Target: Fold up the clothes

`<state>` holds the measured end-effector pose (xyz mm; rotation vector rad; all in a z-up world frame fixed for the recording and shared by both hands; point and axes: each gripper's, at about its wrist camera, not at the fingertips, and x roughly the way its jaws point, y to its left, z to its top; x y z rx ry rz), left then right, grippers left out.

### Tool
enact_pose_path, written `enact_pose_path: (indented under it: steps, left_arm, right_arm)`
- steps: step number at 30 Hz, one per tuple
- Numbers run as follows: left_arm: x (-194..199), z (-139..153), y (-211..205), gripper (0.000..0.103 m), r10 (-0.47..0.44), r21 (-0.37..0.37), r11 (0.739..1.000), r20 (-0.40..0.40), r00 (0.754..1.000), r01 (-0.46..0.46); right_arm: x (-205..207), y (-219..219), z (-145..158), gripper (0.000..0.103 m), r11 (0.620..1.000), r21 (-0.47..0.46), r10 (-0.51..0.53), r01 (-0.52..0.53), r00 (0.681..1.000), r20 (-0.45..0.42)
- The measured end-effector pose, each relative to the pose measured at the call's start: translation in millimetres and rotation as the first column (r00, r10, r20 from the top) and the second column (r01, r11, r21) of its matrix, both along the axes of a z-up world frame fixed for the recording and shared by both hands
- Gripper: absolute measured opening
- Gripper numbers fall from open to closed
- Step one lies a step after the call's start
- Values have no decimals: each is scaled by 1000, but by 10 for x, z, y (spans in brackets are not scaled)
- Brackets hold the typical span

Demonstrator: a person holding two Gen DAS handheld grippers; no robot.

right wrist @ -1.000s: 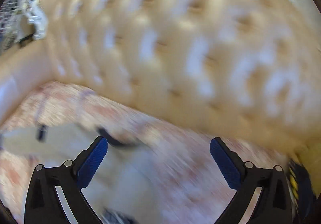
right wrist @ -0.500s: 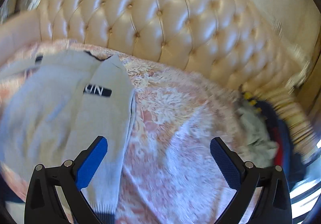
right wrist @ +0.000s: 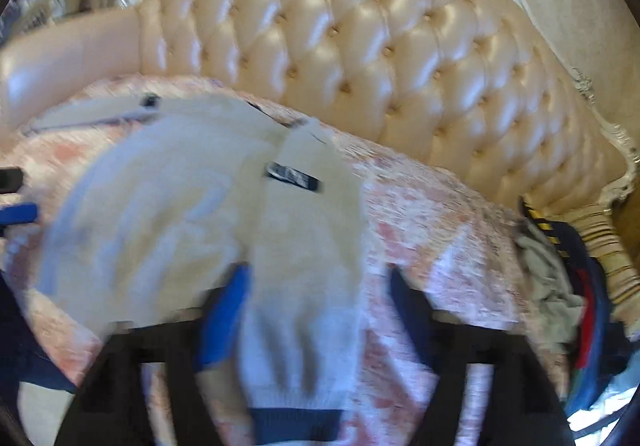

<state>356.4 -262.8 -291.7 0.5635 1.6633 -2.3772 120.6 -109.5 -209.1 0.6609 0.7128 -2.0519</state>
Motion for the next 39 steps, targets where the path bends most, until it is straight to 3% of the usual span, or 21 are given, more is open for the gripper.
enact_pose_path:
  steps: [4,9,14,17,24,25,30,37,39]
  left_arm:
    - [-3,4,-25,61,-1,9,1000,-30,1000,1]
    - [48,-18,-65,61,17,33,999,-57,998,-15]
    - [28,-16,-73,61,19,34,999,-53,998,-17]
    - [28,-23,-84,61,22,40,999,-50,999,-20]
    - [14,-64,-108,61,19,46,999,-29,999,-18]
    - [7,-72,-115,61,20,48,999,-25,1000,-19]
    - [-40,-104,-121,61,14,48,999,6,1000,-14]
    - [-89,-113,-127,61,-4,44,999,31,1000,3]
    - [-146,-68,-128,61,-26,43,999,37,999,24]
  right_arm:
    - [19,-77,-64,89,1000,-8,-13,13,1000,23]
    - [64,-183,-257,87,998,68,-19,19,1000,-4]
    - [324,-305,-456,80,984,181,38,0,978,-203]
    - [429,-330,-578,80,971,233,34,51,936,-349]
    - [582,-401,-806,79,946,314,86,79,874,-479]
    - [599,-413,-831,76,943,322,92,83,865,-493]
    - [627,-463,-1013,29,918,387,135,86,850,-510]
    - [498,-407,-841,11,941,331,91,68,892,-442]
    - [390,-362,-676,9,957,284,64,49,924,-377]
